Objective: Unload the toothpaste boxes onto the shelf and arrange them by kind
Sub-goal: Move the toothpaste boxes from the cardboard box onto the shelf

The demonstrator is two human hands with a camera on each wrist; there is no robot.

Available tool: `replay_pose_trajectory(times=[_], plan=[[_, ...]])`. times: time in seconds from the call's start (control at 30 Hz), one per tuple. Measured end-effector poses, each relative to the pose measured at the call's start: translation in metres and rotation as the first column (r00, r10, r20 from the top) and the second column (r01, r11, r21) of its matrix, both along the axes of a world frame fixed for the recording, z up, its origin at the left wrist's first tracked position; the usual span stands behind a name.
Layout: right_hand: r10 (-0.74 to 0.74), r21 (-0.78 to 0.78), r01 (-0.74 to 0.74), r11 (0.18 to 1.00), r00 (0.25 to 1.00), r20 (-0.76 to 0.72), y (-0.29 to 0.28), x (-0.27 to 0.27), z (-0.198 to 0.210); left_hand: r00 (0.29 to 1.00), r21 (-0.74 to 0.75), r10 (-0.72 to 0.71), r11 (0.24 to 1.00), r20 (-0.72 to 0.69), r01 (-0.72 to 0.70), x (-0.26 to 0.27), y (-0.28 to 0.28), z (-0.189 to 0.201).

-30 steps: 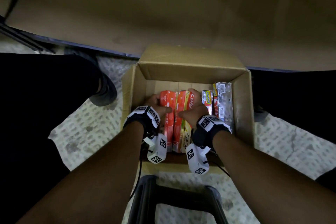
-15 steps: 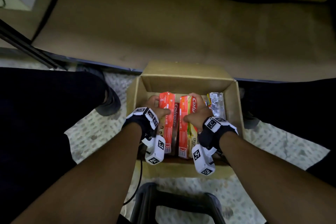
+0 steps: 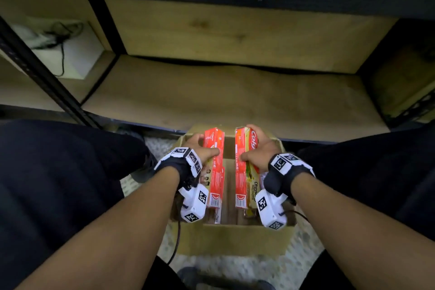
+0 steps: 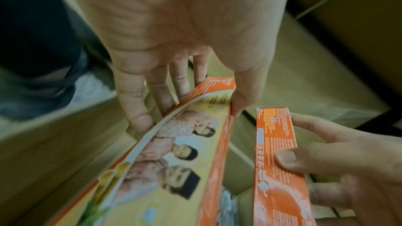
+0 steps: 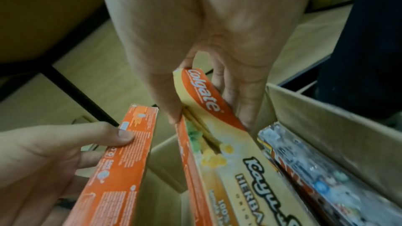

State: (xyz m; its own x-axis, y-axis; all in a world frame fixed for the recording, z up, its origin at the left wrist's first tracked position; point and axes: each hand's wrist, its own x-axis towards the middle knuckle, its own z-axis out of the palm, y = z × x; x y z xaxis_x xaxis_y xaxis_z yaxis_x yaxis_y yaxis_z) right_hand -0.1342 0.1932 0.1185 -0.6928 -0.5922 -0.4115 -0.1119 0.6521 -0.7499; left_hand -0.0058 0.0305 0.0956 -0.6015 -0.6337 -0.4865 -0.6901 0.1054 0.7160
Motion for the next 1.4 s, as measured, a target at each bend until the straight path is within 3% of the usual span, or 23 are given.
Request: replay_pose_trajectory(times=[0.3, 0.53, 0.77, 1.03, 1.2, 1.4], plan=[[-0.045, -0.127, 0.018, 0.992, 0.976, -0.211, 0.014, 0.006, 0.083, 0.987, -0.191, -0.041, 0.982, -0.155, 0.011, 0.012, 0.001, 0.094], [-0.1, -0.235, 0.031, 0.971, 0.954, -0.283, 0.031, 0.012, 0.155, 0.959, -0.268, -0.093, 0.963, -0.268, 0.018, 0.022, 0.018, 0.167], [-0.128, -0.338, -0.017, 0.941, 0.907, -0.401, 0.05, 0.011, 0.232, 0.901, -0.375, -0.17, 0.927, -0.4, 0.008, 0.018, 0.025, 0.248], [-0.13, -0.317, -0.075, 0.945, 0.806, -0.577, 0.049, -0.022, 0.315, 0.864, -0.496, -0.245, 0.868, -0.44, -0.007, -0.008, 0.005, 0.333], [-0.121, -0.248, -0.063, 0.967, 0.742, -0.659, 0.022, -0.054, 0.361, 0.839, -0.561, -0.233, 0.822, -0.493, -0.101, -0.043, -0.017, 0.372], [-0.069, -0.224, -0.113, 0.968, 0.739, -0.671, -0.02, -0.089, 0.402, 0.869, -0.615, -0.259, 0.786, -0.422, -0.065, -0.083, -0.048, 0.416]])
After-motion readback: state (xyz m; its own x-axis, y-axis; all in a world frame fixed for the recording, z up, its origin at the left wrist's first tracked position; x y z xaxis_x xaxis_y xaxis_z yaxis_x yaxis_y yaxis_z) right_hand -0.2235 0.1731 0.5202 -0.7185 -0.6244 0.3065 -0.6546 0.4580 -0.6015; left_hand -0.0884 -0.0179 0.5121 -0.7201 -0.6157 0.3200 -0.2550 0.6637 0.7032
